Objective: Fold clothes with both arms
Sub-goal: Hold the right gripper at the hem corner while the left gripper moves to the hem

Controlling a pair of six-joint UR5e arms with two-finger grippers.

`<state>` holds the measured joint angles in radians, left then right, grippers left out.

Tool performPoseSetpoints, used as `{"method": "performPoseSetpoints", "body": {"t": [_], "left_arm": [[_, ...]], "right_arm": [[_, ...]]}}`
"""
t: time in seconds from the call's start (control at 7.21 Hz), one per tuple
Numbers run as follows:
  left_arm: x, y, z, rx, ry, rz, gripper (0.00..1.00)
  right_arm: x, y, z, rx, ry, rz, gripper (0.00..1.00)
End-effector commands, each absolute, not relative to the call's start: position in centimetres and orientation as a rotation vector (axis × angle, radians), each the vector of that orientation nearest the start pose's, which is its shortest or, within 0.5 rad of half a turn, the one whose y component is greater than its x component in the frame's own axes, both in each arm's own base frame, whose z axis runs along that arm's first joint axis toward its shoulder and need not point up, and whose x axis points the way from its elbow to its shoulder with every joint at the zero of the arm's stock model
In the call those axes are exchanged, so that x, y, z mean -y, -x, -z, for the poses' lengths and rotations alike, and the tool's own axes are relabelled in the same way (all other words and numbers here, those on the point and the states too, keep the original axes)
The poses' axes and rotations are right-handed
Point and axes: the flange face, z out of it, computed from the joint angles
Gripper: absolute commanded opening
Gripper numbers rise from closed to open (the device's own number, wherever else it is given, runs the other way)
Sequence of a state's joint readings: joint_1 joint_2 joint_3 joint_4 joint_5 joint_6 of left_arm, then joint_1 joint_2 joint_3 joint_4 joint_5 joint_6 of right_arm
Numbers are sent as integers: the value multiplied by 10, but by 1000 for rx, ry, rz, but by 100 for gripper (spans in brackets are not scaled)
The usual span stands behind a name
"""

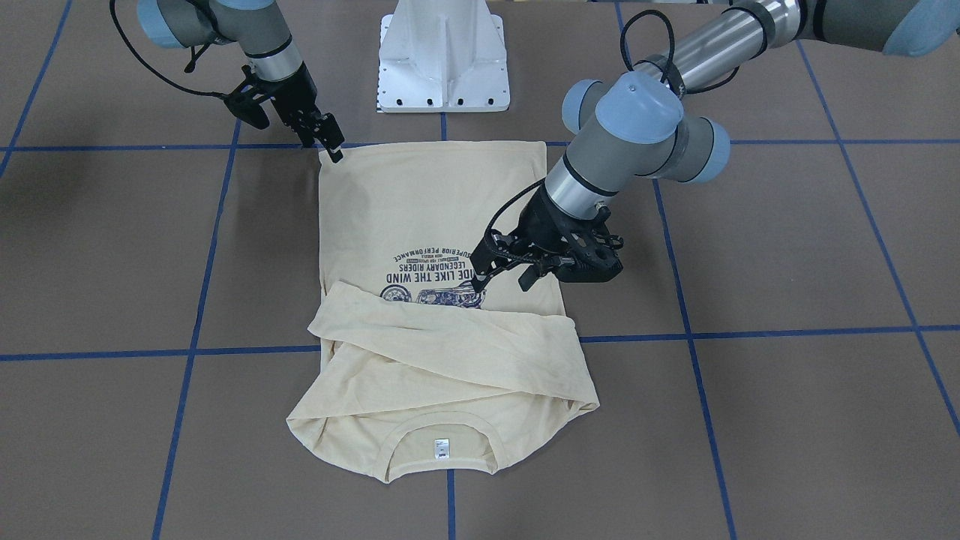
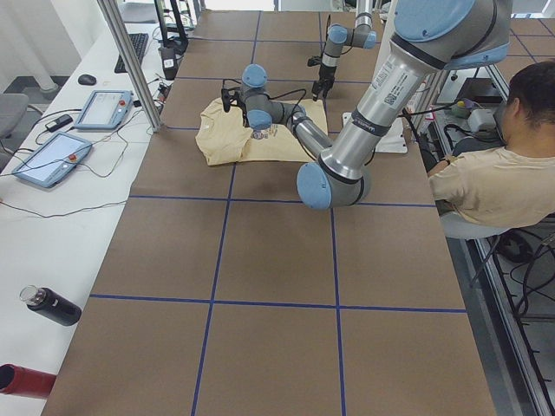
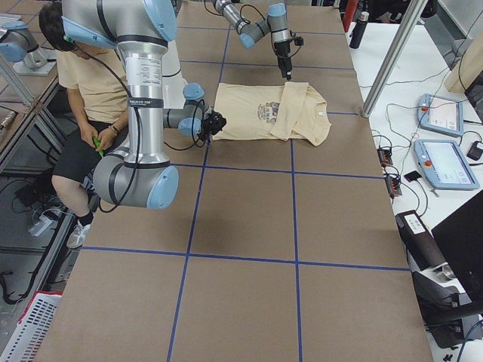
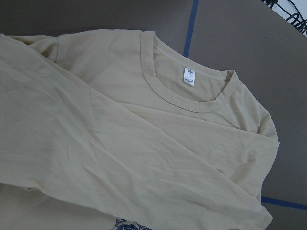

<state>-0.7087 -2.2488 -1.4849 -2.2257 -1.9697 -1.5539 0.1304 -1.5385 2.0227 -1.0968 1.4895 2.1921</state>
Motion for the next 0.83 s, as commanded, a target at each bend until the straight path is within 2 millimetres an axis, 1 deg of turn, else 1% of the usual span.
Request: {"method": "performPoseSetpoints", "body": {"t": [0.0,0.28,0.42,0.55,0.69], "left_arm": [[534,-478,-209,-1276,-113,348,86],[534,-478,-209,-1276,-113,348,86],[534,-478,-209,-1276,-113,348,87],[535,-477,-209,-1276,-114,349,87],[534,-478,-209,-1276,-113,348,87]], "right_arm": [[202,479,-382,966,165,-725,86],[201,480,-384,961,165,-724,85],[201,479,-384,962,166,-723,76],[202,479,-384,962,164,-725,34],[202,479,-384,957,164,-725,0]]}}
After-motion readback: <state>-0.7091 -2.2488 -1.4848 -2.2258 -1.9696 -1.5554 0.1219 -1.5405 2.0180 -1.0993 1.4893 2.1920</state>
